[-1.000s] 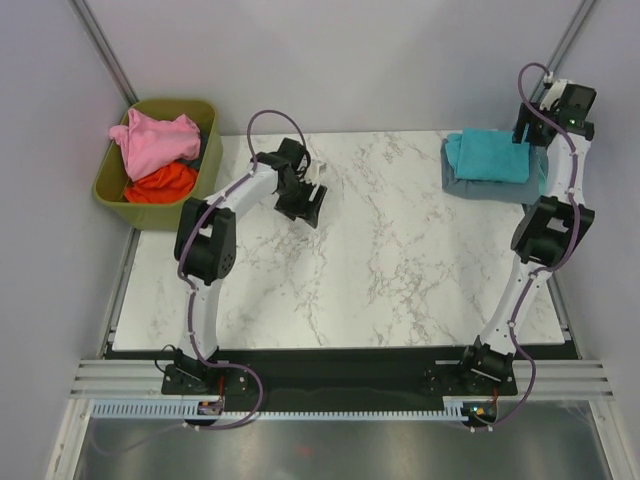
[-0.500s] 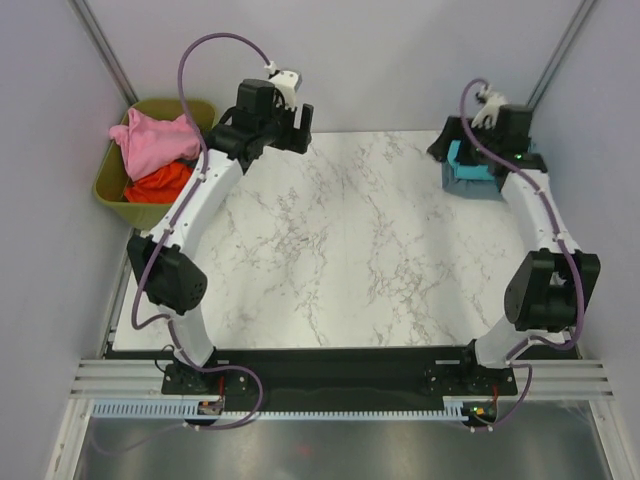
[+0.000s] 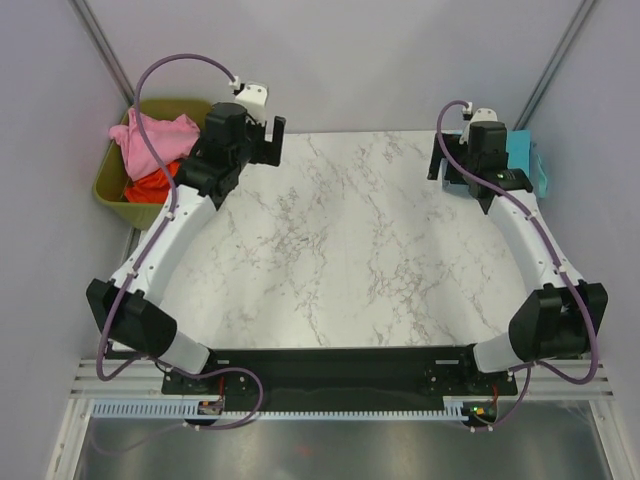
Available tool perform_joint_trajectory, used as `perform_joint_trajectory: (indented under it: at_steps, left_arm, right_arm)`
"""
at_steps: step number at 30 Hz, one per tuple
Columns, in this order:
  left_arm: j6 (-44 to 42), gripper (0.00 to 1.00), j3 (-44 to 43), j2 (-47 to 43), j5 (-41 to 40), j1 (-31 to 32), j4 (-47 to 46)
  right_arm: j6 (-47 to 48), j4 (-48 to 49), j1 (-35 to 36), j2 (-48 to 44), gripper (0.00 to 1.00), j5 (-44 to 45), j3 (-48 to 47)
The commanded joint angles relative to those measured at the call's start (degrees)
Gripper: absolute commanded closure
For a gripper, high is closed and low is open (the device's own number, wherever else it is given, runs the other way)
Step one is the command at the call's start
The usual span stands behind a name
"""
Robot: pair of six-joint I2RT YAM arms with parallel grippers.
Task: Fold and stack the t-shirts
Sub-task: Neatly place the folded tshirt to the corner
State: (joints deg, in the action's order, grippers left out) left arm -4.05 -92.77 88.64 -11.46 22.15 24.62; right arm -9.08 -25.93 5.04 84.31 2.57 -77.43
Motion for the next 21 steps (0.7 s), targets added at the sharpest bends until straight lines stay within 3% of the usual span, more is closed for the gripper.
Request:
perform_joint_trajectory:
  at_steps: [1, 6, 9, 13, 21]
  left_arm:
    - [0.4, 0.01, 3.1, -5.7, -2.1, -0.1, -3.7]
    - [5.0, 0.01, 9.5, -11.2, -1.5, -0.2, -3.8]
    - [0.7, 0.02, 11.6, -12.9, 2.1, -0.3, -4.8]
    - [-5.3, 0.02, 10.9, -11.9, -6.3, -1.6, -8.3]
    - [-7.7, 0.02, 8.7, -8.6, -8.5, -9.8, -10.2]
  right_arm:
    - [1.6, -2.1, 0.2, -1.8, 0.02, 10.4, -2.7]
    - [2.6, -3.2, 0.2, -9.2, 0.02, 10.8, 2.4]
    - [2.7, -6.8, 0.3, -12.0, 0.02, 10.2, 3.9]
    - [2.6, -8.9, 0.3, -15.2, 0.02, 11.5, 7.2]
    - [0.4, -12.9, 0.3, -13.0, 0.02, 13.3, 5.5]
